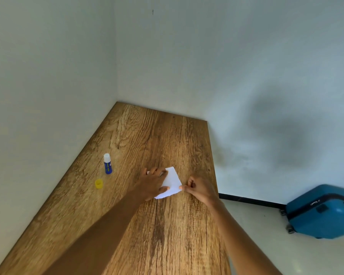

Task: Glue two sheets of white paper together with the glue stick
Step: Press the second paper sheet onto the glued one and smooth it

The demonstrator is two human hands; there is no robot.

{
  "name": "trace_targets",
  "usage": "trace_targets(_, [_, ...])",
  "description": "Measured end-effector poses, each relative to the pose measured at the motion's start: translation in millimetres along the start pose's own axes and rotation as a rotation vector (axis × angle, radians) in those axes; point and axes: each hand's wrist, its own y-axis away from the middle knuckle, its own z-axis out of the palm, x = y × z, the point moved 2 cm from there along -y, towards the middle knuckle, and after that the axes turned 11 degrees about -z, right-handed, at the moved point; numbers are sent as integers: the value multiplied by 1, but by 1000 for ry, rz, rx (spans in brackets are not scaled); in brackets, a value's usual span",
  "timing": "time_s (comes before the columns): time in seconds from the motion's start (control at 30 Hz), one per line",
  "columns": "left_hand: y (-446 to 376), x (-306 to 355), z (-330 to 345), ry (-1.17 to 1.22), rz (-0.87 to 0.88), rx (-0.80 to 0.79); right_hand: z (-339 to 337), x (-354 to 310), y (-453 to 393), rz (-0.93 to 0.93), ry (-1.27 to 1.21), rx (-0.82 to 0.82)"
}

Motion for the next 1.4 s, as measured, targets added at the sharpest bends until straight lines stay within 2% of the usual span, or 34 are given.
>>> trace_targets(0.07, [8, 2, -2, 61, 1, 56, 2, -7, 7, -19, -41, 106])
trace_targets(0.13, [22, 5, -4, 186, -53, 282, 10, -20, 13, -6, 50, 261])
trace_targets(0.2, [37, 8, -2, 256, -143, 447, 25, -39, 16, -52, 148, 239])
trace_targets(0.27, [48, 11, 7, 257, -198, 403, 46, -58, 17, -131, 243, 115])
trace_targets(0.37, [55, 7, 15, 257, -260, 320, 64, -64, 18, -123, 296, 30])
trace_targets(0.43, [54, 3, 16, 232, -280, 248, 66, -56, 23, -76, 309, 18])
trace_targets(0.53, [51, -1, 15, 197, -286, 209, 55, -34, 32, 85, 329, 46])
trace_targets(0.6, [51, -2, 15, 222, -299, 198, 49, -29, 35, 118, 353, 62])
trace_targets(0.77, [51, -4, 18, 219, -323, 178, 62, -53, 44, -155, 338, 42])
trace_targets(0.8, [50, -5, 17, 212, -324, 169, 62, -51, 48, -120, 341, 50])
trace_targets(0.9, [50, -4, 14, 227, -340, 114, 47, -39, 52, 140, 301, 144])
trace_targets(1.0, [58, 4, 7, 437, -424, 160, 32, -48, 44, 261, 156, 239])
trace_targets(1.1, [63, 14, -8, 792, -623, 233, 29, -60, 28, 328, 115, 203])
trace_targets(1.23, [51, 25, -29, 1300, -758, 133, 32, -71, 15, 355, -78, 189])
trace_targets(1.4, [47, 18, -38, 1609, -978, 51, 36, -66, 15, 441, -322, 264])
